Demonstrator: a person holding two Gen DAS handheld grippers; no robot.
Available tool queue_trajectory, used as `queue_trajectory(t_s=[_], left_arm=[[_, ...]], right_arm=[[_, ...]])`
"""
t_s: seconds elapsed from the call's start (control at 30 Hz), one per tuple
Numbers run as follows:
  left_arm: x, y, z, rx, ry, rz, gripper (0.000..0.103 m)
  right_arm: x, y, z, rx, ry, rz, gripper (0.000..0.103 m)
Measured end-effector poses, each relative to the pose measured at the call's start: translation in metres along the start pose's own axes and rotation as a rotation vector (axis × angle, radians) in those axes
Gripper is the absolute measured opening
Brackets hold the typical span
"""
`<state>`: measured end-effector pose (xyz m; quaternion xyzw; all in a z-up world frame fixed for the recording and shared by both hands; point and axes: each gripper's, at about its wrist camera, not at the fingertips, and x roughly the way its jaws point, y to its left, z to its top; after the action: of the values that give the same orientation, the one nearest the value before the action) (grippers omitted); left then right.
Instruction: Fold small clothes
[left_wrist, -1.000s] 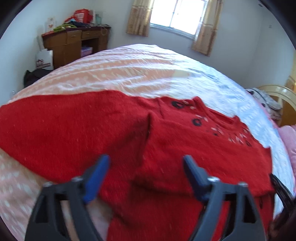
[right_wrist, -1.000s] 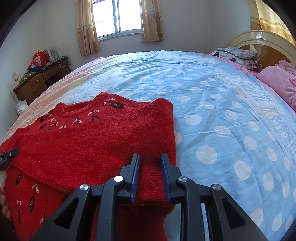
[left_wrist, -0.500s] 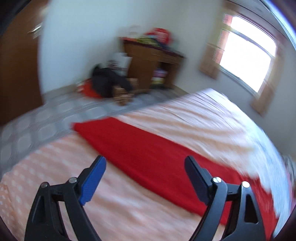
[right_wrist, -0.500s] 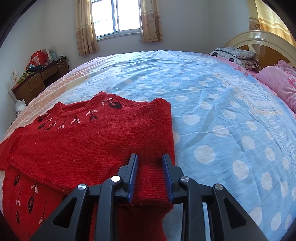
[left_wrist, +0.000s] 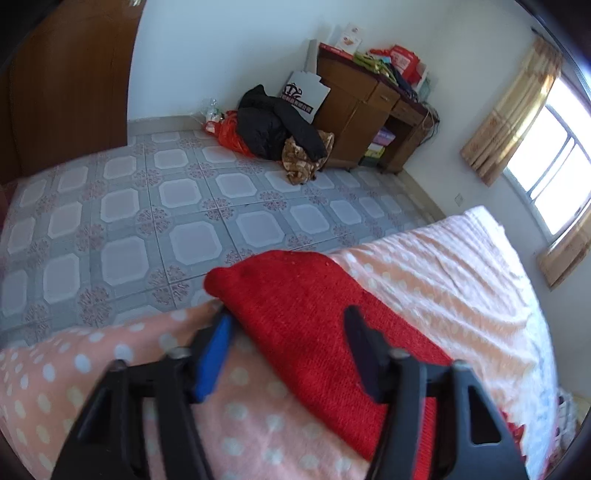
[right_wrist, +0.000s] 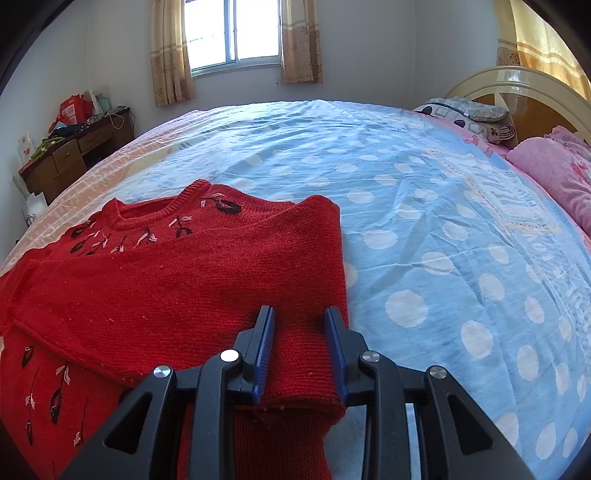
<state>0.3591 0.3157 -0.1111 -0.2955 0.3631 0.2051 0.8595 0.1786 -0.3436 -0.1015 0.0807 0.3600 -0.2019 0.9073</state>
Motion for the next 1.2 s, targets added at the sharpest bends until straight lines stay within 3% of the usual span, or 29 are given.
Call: queue_trajectory(t_s=[0.03, 0.07, 0.13, 0.27, 0.4, 0.5, 0.67, 0.8, 0.9, 1.0, 1.07, 1.2], left_arm=[[0.002, -0.001, -0.001, 0.009, 0.017, -0.003, 0.014], [0.004, 0.0, 0.0, 0.006, 0.029, -0.007, 0.009], [0.001, 0.001, -0.002, 0.003, 0.016, -0.008, 0.01], [-0.002, 0.0, -0.004, 0.018, 0.005, -0.019, 0.007], [-0.005, -0.012, -0.002, 0.07, -0.005, -0.013, 0.006], [-0.027, -0.039, -0.006, 0.18, -0.099, -0.016, 0.006], [-0.064, -0.101, -0.032, 0.359, -0.193, -0.111, 0.006], [-0.105, -0.167, -0.087, 0.551, -0.242, -0.261, 0.006], [-0.124, -0.202, -0.129, 0.649, -0.22, -0.346, 0.006], [-0.126, -0.216, -0.155, 0.652, -0.13, -0.416, 0.006], [-0.128, -0.217, -0.169, 0.654, -0.095, -0.432, 0.006], [-0.14, -0.225, -0.2, 0.724, -0.098, -0.452, 0.006]], right_arm=[[0.0, 0.0, 0.0, -0.001, 0.0, -0.004, 0.031], [0.0, 0.001, 0.0, -0.002, 0.0, -0.007, 0.031], [0.0, 0.001, 0.0, -0.001, -0.001, -0.011, 0.033], [0.001, -0.003, 0.0, 0.021, 0.005, -0.039, 0.048], [0.002, -0.01, 0.0, 0.057, 0.01, -0.005, 0.048], [0.001, -0.008, -0.001, 0.046, 0.006, -0.017, 0.048], [0.001, -0.006, -0.001, 0.043, 0.005, -0.021, 0.048], [0.001, -0.006, -0.001, 0.047, 0.005, -0.019, 0.049], [0.001, -0.007, -0.001, 0.048, 0.005, -0.017, 0.049], [0.002, -0.008, -0.001, 0.055, 0.007, -0.009, 0.049], [0.002, -0.009, -0.001, 0.06, 0.007, -0.001, 0.049], [0.003, -0.012, -0.001, 0.068, 0.008, 0.009, 0.049]])
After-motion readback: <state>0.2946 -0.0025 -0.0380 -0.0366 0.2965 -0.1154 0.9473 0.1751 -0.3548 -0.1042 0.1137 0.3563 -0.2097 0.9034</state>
